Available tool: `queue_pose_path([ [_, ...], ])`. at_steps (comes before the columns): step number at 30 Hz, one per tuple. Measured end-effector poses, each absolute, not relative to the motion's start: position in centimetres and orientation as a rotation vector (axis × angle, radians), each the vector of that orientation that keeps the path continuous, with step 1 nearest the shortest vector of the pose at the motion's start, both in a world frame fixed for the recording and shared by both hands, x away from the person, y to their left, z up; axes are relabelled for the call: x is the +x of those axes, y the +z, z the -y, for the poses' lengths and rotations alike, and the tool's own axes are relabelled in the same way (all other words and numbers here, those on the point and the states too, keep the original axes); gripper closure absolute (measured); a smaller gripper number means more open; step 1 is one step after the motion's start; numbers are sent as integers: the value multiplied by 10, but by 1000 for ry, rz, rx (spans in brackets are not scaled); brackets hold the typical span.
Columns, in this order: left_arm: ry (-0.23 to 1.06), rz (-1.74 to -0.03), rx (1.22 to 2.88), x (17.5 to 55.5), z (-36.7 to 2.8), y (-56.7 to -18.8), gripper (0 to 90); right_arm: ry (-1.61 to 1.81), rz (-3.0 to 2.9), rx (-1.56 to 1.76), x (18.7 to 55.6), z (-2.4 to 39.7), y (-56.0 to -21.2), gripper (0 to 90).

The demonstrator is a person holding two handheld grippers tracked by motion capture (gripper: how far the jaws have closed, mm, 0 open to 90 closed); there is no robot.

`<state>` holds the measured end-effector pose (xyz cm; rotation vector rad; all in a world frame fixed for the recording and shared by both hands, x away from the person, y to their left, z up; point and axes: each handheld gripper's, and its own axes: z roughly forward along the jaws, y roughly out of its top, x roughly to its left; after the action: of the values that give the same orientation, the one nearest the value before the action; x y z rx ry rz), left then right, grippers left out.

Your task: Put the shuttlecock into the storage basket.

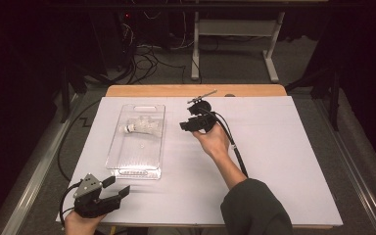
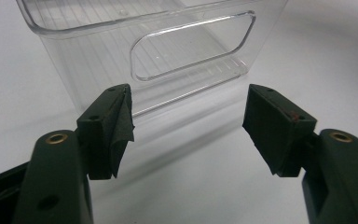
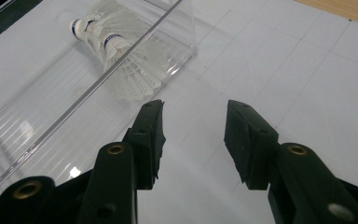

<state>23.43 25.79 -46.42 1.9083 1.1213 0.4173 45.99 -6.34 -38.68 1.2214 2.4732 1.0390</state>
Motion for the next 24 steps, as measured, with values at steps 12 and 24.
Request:
queue_pose_path([
  [12, 413, -1132, 1895, 235, -259, -465, 338, 1048, -2470, 1227, 456, 78, -390, 556],
  [24, 416, -1133, 1896, 234, -259, -464, 338, 1032, -2458, 1242, 448, 94, -393, 555],
])
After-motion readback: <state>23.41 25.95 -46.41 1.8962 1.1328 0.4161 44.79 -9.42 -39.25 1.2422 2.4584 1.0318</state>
